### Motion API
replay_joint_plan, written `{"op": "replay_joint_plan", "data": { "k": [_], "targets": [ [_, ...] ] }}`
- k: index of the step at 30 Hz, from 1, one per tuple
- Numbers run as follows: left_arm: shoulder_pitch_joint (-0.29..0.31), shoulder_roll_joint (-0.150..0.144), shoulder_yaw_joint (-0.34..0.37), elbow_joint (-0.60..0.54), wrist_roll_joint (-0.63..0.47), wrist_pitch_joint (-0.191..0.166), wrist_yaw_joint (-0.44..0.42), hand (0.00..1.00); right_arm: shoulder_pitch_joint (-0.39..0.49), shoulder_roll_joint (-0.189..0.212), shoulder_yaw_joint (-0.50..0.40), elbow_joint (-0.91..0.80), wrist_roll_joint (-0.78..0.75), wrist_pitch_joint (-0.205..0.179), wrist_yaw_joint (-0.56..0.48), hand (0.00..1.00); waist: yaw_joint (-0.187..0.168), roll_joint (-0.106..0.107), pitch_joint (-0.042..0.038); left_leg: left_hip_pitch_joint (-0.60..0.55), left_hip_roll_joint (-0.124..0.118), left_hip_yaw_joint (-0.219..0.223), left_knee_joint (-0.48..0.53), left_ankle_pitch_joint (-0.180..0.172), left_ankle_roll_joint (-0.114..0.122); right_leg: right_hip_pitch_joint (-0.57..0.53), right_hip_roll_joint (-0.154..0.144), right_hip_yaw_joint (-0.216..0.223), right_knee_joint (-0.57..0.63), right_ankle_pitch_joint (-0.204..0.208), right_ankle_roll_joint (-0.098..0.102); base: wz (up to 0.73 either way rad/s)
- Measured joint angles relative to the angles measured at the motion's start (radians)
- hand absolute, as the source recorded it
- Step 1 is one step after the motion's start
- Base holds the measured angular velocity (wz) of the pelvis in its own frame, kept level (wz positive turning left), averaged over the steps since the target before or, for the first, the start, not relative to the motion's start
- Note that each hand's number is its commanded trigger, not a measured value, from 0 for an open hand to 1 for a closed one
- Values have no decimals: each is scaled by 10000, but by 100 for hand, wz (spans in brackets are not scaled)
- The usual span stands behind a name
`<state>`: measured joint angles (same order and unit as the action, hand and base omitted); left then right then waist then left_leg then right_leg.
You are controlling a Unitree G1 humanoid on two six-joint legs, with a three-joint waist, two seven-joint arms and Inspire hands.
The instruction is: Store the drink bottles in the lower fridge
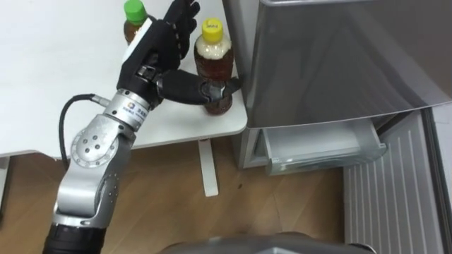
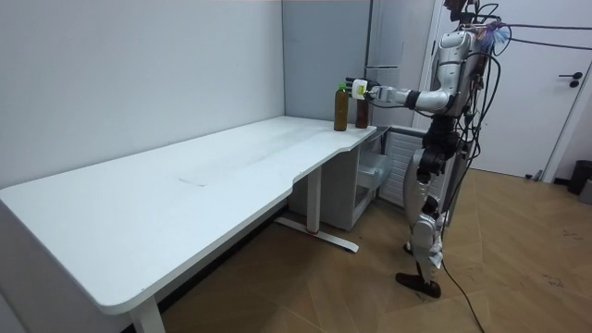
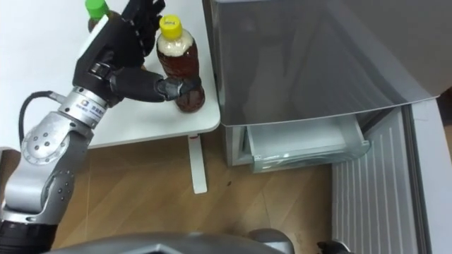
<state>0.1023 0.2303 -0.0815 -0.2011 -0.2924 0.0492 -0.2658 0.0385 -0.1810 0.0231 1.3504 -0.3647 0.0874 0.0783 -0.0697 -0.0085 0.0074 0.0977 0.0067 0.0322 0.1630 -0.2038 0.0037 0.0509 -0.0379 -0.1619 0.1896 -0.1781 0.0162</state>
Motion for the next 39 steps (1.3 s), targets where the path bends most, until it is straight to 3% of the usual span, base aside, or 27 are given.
{"op": "replay_joint_plan", "data": {
  "k": [7, 18, 23, 33, 39],
  "targets": [
    [24, -179, 7, 167, -38, 29, 7, 0, 54, 0, -1, -16, 16, 14, 28, 0, 167, 50, -31, 14, 7, 49, 0, 0, 0, 4, 7, 107, 9, -1, -2, -1],
    [268, -174, 26, 399, -312, 28, 191, 0, 307, -1, -9, -340, -29, -13, 58, 0, 217, 59, -31, 21, 17, 52, 18, 0, -1, 18, 9, 80, 13, -1, -7, 0],
    [181, -171, 26, 772, -645, 30, 212, 0, 231, 1, -7, -335, -31, 18, 52, 0, 190, 94, 19, 29, 15, 50, 28, -1, -1, -30, 6, 146, 133, -16, -25, -1],
    [-90, -206, 19, 824, -982, 99, 219, 0, 77, 4, -3, -336, -8, 192, 27, 0, 149, 69, 45, 6, 22, 77, 28, -1, -1, -160, 14, 127, 165, -22, -32, 0],
    [-260, -208, 18, 982, -1340, 148, 386, 0, -79, 4, -12, -336, -28, 236, -15, 0, -52, 35, 66, 7, 21, 89, 25, 0, -1, -154, 16, 183, 157, -22, -33, -1]
  ]
}}
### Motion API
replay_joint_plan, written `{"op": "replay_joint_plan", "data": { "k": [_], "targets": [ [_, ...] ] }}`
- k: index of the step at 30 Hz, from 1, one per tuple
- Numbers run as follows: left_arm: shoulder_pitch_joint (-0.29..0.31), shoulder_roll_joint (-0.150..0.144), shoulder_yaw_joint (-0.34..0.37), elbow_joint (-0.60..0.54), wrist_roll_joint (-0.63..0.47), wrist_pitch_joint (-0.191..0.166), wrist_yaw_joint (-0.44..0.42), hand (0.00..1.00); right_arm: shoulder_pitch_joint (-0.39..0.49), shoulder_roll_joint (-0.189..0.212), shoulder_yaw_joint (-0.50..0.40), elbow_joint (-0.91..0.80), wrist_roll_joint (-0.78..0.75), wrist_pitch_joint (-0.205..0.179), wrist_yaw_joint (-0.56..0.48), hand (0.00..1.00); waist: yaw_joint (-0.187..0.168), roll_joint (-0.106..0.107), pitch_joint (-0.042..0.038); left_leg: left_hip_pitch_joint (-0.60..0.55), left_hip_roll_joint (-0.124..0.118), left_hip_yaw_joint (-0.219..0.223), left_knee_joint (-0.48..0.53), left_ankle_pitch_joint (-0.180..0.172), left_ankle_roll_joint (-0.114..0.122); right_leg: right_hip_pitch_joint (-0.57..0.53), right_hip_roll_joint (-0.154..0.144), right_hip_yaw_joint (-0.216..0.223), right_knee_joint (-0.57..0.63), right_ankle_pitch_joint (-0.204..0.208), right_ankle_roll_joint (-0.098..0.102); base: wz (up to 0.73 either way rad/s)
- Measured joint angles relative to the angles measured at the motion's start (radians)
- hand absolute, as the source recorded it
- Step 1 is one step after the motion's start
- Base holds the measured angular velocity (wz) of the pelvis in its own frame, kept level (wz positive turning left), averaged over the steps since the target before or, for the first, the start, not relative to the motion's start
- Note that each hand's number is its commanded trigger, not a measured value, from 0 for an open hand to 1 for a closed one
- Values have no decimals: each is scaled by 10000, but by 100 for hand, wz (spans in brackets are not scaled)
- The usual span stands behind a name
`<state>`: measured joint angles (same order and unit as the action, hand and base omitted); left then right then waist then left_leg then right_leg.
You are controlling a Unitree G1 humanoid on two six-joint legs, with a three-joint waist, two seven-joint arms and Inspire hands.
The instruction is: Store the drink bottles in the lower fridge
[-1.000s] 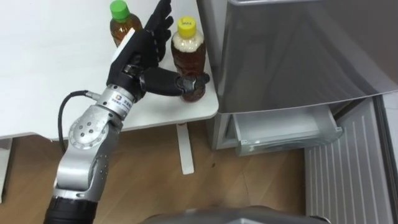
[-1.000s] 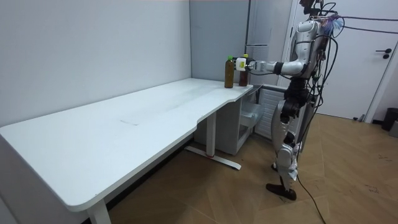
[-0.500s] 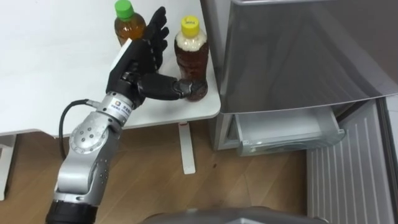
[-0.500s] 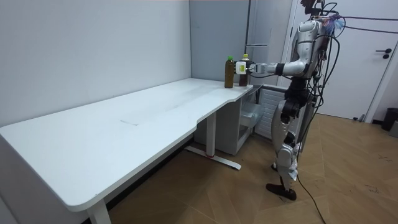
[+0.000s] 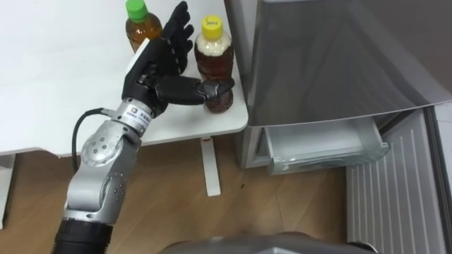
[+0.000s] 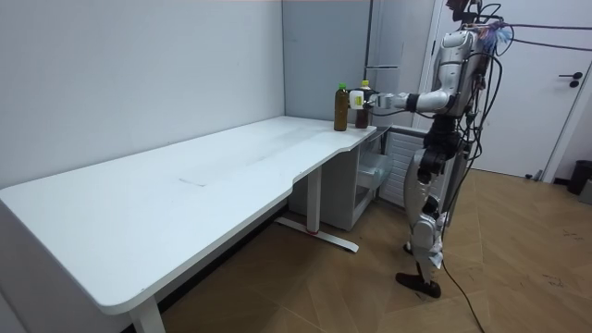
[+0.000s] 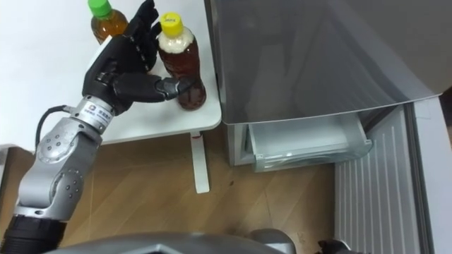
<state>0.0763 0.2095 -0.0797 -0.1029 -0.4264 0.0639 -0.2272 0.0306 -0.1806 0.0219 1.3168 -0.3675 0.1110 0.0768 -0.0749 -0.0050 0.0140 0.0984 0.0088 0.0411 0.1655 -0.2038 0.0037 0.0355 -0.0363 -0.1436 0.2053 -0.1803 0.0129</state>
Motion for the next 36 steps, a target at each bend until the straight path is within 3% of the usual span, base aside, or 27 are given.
{"op": "replay_joint_plan", "data": {
  "k": [19, 29, 30, 31, 32, 34, 36],
  "targets": [
    [-15, 3, -9, 60, -166, 213, 20, 0, -63, 74, 10, 19, -6, 21, 32, 0, -180, 23, -14, -53, 7, 66, 0, 0, 0, 7, 12, 66, -26, 1, -1, -1],
    [-17, 4, -9, 66, -166, 230, 19, 3, -70, 82, 10, 25, -7, 210, 95, 0, -306, 17, -11, -52, 7, 67, 0, 0, 0, 0, 14, 86, -23, 1, -1, 0],
    [-17, 4, -9, 66, -165, 231, 19, 18, -71, 82, 10, 25, -7, 210, 96, 0, -307, 17, -10, -52, 7, 67, 0, 0, 0, -1, 15, 87, -23, 1, -2, 0],
    [-20, 4, -10, 66, -161, 233, 19, 55, -72, 82, 10, 25, -7, 210, 96, 0, -307, 17, -11, -50, 7, 67, 0, 0, 0, -1, 15, 94, -24, 1, -1, 0],
    [-34, 5, -10, 66, -159, 239, 20, 80, -75, 82, 10, 25, -7, 210, 96, 0, -302, 18, -11, -48, 6, 70, 0, 0, 0, -2, 16, 104, -24, 1, -2, 0],
    [-86, 5, -11, 68, -159, 245, 20, 100, -77, 83, 11, 24, -7, 210, 95, 0, -301, 20, -10, -44, 6, 76, -1, 0, 0, -1, 18, 116, -23, 1, -2, 0],
    [-163, 6, -11, 69, -159, 249, 22, 100, -74, 83, 11, 22, -8, 212, 95, 0, -299, 25, -8, -38, 6, 89, -1, 0, 0, -2, 21, 138, -22, 1, -2, -2]
  ]
}}
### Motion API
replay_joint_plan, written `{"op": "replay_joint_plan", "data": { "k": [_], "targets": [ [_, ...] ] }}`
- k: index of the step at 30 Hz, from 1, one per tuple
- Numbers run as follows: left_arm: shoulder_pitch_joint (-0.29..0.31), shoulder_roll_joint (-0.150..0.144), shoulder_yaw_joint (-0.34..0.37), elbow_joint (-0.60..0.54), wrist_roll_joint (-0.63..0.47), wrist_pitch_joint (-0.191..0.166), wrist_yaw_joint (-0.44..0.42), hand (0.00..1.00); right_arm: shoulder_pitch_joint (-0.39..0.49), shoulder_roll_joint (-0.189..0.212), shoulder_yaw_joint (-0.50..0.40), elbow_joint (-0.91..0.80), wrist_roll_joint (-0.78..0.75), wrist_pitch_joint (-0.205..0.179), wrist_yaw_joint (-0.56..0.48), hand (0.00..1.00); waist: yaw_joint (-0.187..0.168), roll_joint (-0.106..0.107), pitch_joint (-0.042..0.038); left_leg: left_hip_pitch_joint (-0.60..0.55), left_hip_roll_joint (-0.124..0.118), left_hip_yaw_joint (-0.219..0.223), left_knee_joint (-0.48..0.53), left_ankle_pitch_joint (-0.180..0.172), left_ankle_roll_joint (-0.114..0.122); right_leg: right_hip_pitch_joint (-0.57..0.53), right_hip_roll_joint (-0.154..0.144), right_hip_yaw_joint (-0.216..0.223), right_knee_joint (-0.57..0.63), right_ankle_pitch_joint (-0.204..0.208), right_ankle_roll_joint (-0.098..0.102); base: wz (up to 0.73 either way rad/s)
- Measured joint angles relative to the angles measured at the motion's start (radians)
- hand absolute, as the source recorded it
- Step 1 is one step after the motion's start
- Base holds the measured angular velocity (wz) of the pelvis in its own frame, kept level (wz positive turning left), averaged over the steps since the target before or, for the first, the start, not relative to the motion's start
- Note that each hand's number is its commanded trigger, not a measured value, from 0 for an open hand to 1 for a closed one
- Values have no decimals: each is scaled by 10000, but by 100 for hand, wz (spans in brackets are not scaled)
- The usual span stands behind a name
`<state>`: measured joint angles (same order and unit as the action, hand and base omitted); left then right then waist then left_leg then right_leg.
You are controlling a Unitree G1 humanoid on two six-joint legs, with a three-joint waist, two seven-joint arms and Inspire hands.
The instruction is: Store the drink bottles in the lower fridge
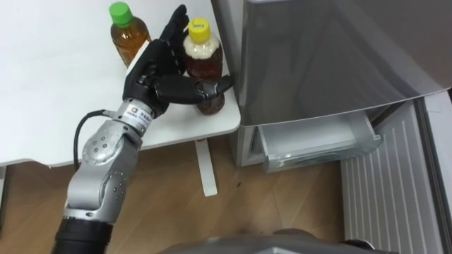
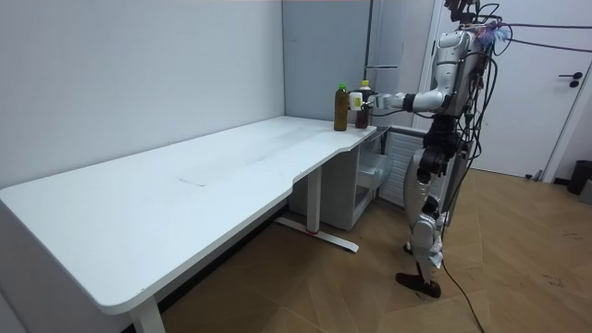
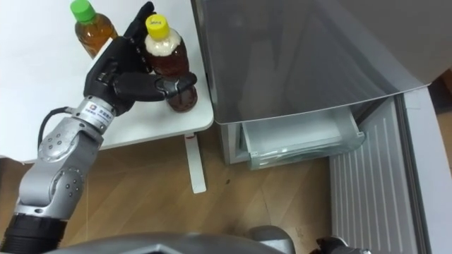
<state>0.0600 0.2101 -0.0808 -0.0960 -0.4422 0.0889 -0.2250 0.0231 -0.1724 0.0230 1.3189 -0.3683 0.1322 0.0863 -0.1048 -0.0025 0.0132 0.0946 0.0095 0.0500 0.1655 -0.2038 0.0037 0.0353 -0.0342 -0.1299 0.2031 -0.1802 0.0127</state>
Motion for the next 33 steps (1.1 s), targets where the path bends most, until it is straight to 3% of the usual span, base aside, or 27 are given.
{"op": "replay_joint_plan", "data": {
  "k": [9, 16, 27, 33],
  "targets": [
    [-211, 25, -8, 129, 10, 16, 61, 100, 9, -1, 1, 4, -1, 6, 1, 0, -2, 90, 13, 39, -1, 48, -4, 0, 0, -12, 20, 147, 5, 0, 0, -4],
    [-231, 26, -15, 218, 10, 360, 31, 100, -4, 3, 0, -6, 0, 4, -1, 0, -14, 86, 17, 38, -1, 49, -3, 0, 0, -12, 20, 155, 5, 1, -1, 0],
    [-286, 29, -12, 316, 278, 419, -22, 100, -9, 15, -19, -112, 74, -27, -108, 0, -12, 62, 15, 14, -1, 47, 8, 0, 0, -28, 18, 151, 1, 1, -2, 0],
    [-852, 35, -8, 174, 433, 418, -10, 100, -63, 21, -186, -403, 649, -242, -306, 0, -11, 60, -8, -40, 0, 37, 23, 0, 0, -21, 10, 49, 2, 2, -3, 5]
  ]
}}
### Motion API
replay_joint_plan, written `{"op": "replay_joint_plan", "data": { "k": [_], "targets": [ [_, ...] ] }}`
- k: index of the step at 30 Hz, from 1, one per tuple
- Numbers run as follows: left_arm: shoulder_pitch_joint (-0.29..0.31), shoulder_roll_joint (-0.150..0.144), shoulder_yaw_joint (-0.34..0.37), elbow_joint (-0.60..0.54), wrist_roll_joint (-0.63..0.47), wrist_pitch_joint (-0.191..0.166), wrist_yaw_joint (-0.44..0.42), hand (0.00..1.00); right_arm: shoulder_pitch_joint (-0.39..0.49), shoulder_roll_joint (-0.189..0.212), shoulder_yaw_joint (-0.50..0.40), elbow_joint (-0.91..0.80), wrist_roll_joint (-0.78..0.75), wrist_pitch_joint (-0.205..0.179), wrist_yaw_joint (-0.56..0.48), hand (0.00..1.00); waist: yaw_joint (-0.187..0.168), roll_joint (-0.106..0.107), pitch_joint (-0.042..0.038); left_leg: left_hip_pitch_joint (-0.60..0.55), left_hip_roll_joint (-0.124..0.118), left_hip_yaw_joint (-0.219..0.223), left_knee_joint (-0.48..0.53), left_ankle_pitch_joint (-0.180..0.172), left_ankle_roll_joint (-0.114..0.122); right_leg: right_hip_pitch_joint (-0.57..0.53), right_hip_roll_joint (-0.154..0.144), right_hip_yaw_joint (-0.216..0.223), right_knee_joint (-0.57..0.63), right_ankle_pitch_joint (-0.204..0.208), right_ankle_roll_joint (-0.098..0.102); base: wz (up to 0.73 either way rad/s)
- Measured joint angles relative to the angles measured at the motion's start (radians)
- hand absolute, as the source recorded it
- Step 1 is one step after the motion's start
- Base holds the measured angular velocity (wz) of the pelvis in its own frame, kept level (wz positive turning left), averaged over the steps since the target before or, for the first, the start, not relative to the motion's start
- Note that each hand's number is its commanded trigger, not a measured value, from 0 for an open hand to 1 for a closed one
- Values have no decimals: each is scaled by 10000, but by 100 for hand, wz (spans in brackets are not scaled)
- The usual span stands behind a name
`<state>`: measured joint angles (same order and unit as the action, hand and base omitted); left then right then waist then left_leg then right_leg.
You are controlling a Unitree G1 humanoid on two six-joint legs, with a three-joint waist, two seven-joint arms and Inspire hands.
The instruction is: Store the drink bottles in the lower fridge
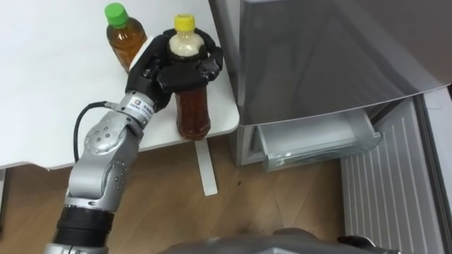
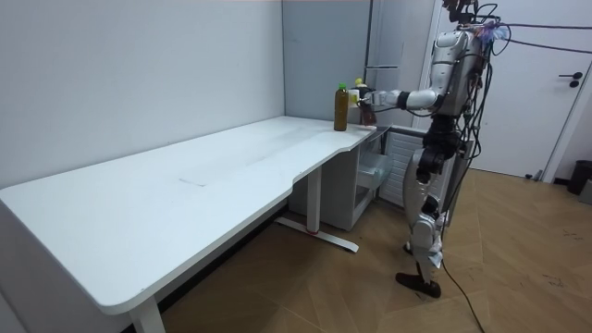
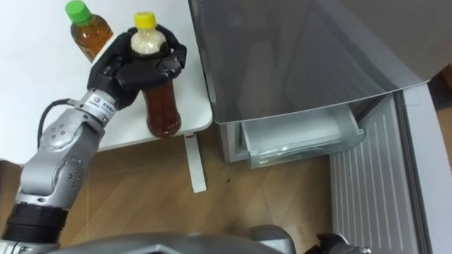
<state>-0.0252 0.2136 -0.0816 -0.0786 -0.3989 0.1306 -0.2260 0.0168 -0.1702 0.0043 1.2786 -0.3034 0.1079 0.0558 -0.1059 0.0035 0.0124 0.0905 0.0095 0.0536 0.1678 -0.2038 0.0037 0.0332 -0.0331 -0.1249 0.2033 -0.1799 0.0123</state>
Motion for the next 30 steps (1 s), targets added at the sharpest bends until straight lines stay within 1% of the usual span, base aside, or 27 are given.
{"op": "replay_joint_plan", "data": {
  "k": [2, 9, 13, 16, 19, 21, 24, 26, 28, 30],
  "targets": [
    [-142, -1, 0, -62, -1, -4, -6, 100, -27, 1, -71, -37, 322, -232, -96, 0, -1, 18, -19, 9, 3, 0, 1, 0, 0, 16, 0, -13, 0, 2, -3, 0],
    [-173, -7, -5, -131, 0, -7, -7, 100, 23, -6, -44, -44, 1286, -309, -321, 0, 9, 41, -33, -86, 21, -3, 28, -1, -1, -17, -2, -143, -13, 16, -25, 3],
    [-175, -82, -6, -330, -17, -58, -28, 100, -44, 20, 53, -47, 1816, -342, -616, 0, 65, 68, -49, -93, 27, -27, 28, -1, -1, -45, 2, -147, 4, 32, -45, 0],
    [-174, -259, -39, -563, 22, -76, -24, 100, -252, 8, 363, -42, 1783, -359, -663, 0, 179, 72, -48, -86, 39, -26, 14, 0, -1, -66, 13, -142, 9, 54, -59, -1],
    [-172, -277, -288, -871, 22, -76, -33, 100, -448, -18, 638, -41, 1735, -459, -666, 0, 312, 71, -48, -94, 45, -75, 14, 0, -1, -51, 18, -160, 12, 60, -63, 5],
    [-168, -271, -404, -1075, 19, -76, -37, 100, -490, -35, 659, -43, 1736, -459, -661, 0, 375, 70, -47, -81, 46, -110, 13, 0, -2, -17, 17, -160, 8, 60, -63, 6],
    [-162, -293, -510, -1360, 13, -75, -33, 100, -505, -69, 1018, -221, 1747, -446, -664, 0, 474, 67, -45, -77, 53, -84, 11, 0, -3, -7, 25, -158, 7, 61, -65, -2],
    [-132, -474, -520, -1593, 7, -75, -12, 100, -429, -105, 1125, -645, 1752, -419, -662, 0, 614, 63, -45, -80, 52, -40, 13, 0, -2, -16, 26, -148, 4, 61, -65, -2],
    [-127, -484, -522, -1737, -3, -75, -8, 100, -433, -44, 1109, -1152, 1903, -448, -625, 0, 671, 60, -46, -79, 52, -40, 14, 1, -3, -45, 29, -141, 0, 61, -65, 0],
    [-127, -482, -573, -1770, -6, -75, -16, 100, -448, 108, 1141, -1682, 2073, -570, -539, 0, 762, 56, -60, -74, 53, -40, 18, 1, -4, -44, 30, -144, 4, 61, -65, 0]
  ]
}}
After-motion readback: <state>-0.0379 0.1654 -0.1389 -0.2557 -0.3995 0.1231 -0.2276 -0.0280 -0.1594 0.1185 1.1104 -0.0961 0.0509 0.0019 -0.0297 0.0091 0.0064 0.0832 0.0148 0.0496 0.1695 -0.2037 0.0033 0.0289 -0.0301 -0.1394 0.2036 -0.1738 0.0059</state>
